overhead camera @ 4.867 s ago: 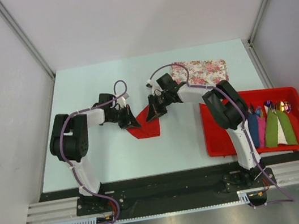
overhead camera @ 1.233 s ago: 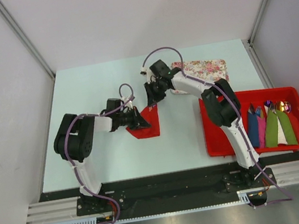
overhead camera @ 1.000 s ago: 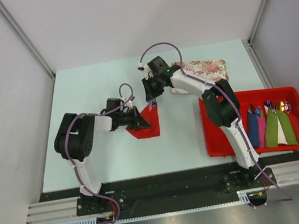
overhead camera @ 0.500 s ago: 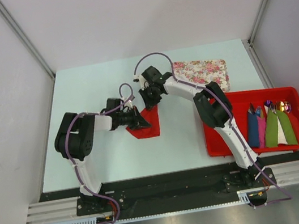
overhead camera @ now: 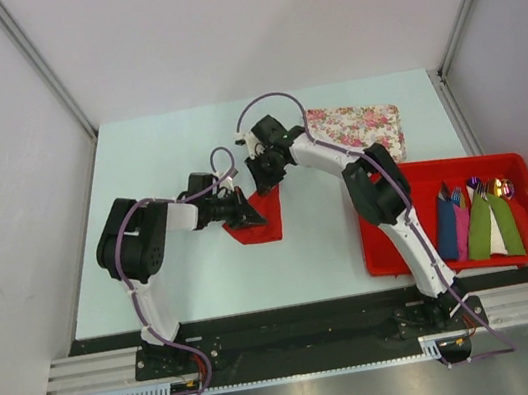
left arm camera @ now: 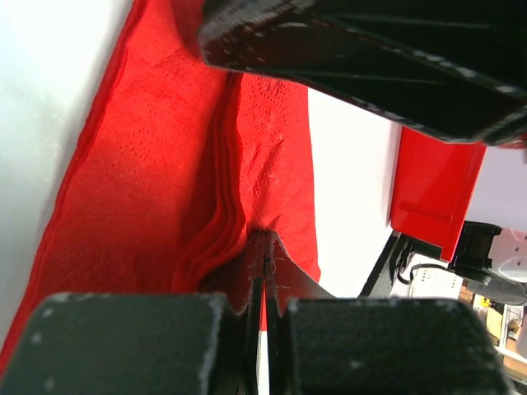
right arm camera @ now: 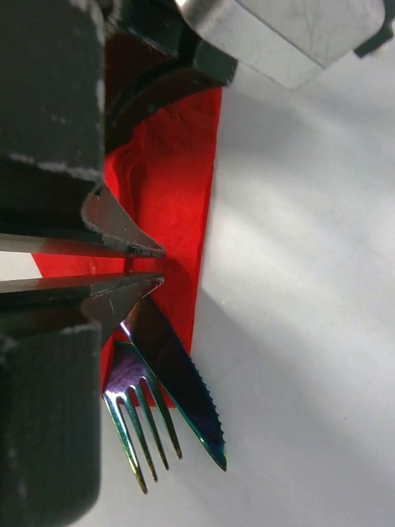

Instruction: Place the utensils on the paper napkin and roll it up

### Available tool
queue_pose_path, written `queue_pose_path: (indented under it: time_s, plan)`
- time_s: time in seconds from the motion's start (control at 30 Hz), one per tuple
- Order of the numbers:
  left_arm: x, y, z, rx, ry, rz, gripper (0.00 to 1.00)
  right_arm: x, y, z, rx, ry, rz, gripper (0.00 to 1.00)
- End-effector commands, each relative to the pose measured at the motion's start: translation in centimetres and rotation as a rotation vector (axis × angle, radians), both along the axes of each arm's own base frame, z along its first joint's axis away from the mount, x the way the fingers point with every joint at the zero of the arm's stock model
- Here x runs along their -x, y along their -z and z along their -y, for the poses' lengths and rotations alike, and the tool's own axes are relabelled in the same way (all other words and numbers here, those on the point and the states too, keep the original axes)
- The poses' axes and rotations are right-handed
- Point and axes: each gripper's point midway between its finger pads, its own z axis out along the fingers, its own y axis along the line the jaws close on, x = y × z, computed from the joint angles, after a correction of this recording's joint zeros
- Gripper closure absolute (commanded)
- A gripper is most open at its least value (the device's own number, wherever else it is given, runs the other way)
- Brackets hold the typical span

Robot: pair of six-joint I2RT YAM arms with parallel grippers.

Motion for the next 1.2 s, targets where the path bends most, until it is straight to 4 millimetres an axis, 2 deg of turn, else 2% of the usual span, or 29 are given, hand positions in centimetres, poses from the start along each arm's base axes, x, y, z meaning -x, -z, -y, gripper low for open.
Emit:
queue_pose_path:
  time_s: [0.0, 0.03, 0.07, 0.1, 0.13, 0.2, 0.23, 0.37, 0.6, 0.7, 0.8, 0.87, 0.9, 0.93, 1.0, 1.03, 1.13, 1.17]
  plan:
    - [0.2, 4.8, -2.0, -0.185, -0.072, -0.051, 1.0, 0.4, -7.4, -1.3, -0.212, -0.025, -0.024, 0.83]
    - [0.3, 4.8, -2.0, -0.188, -0.072, -0.052, 1.0, 0.8, -7.7, -1.1, -0.232, -0.025, -0.046, 0.83]
    - [0.2, 4.7, -2.0, -0.187, -0.072, -0.051, 1.0, 1.1, -8.9, -1.1, -0.261, -0.025, -0.048, 0.83]
    - [0.2, 4.8, -2.0, -0.188, -0.071, -0.051, 1.0, 1.8, -8.9, -1.1, -0.274, -0.025, -0.075, 0.83]
    - [0.2, 4.7, -2.1, -0.189, -0.071, -0.052, 1.0, 2.7, -7.9, -0.7, -0.265, -0.012, -0.115, 0.84]
    - [0.1, 4.7, -2.1, -0.189, -0.069, -0.05, 1.0, 3.5, -8.0, -0.6, -0.273, -0.013, -0.125, 0.86]
    - [0.1, 4.7, -2.2, -0.19, -0.071, -0.052, 1.0, 4.3, -7.0, -0.2, -0.262, -0.001, -0.158, 0.87]
    - [0.1, 4.7, -2.4, -0.199, -0.065, -0.049, 1.0, 5.4, -5.6, -0.1, -0.249, 0.002, -0.198, 0.89]
    - [0.2, 4.9, -2.5, -0.206, -0.057, -0.049, 1.0, 4.4, -3.1, -1.4, -0.232, 0.027, -0.182, 0.89]
    - [0.1, 4.6, -2.4, -0.199, -0.056, -0.044, 0.99, 4.8, -0.8, -1.1, -0.168, 0.032, -0.188, 0.92]
    - [-0.3, 3.0, -2.1, -0.173, -0.033, -0.004, 0.93, 5.3, 1.3, -0.4, -0.101, 0.039, -0.202, 0.94]
    - [-0.1, 2.3, -2.4, -0.178, -0.006, 0.04, 0.84, 5.7, 2.5, 0.3, -0.058, 0.052, -0.222, 0.98]
    - [0.0, 1.2, -2.6, -0.171, -0.001, 0.067, 0.8, 5.7, 2.9, 0.6, -0.047, 0.055, -0.226, 0.98]
    - [0.1, 0.6, -2.8, -0.161, -0.002, 0.08, 0.72, 5.8, 3.2, 0.8, -0.034, 0.056, -0.228, 0.98]
    - [0.5, -0.1, -3.7, -0.135, -0.017, 0.081, 0.63, 5.9, 3.8, 1.1, -0.019, 0.059, -0.234, 0.99]
    - [0.3, -1.5, -4.0, -0.115, -0.032, 0.109, 0.57, 6.0, 3.9, 1.1, -0.016, 0.056, -0.235, 0.99]
    - [0.2, -3.0, -6.5, -0.121, -0.079, 0.139, 0.47, 6.2, 4.2, 1.1, -0.014, 0.059, -0.242, 0.99]
    - [0.0, -3.1, -8.0, -0.142, -0.114, 0.132, 0.46, 6.2, 4.2, 1.1, -0.015, 0.06, -0.241, 0.99]
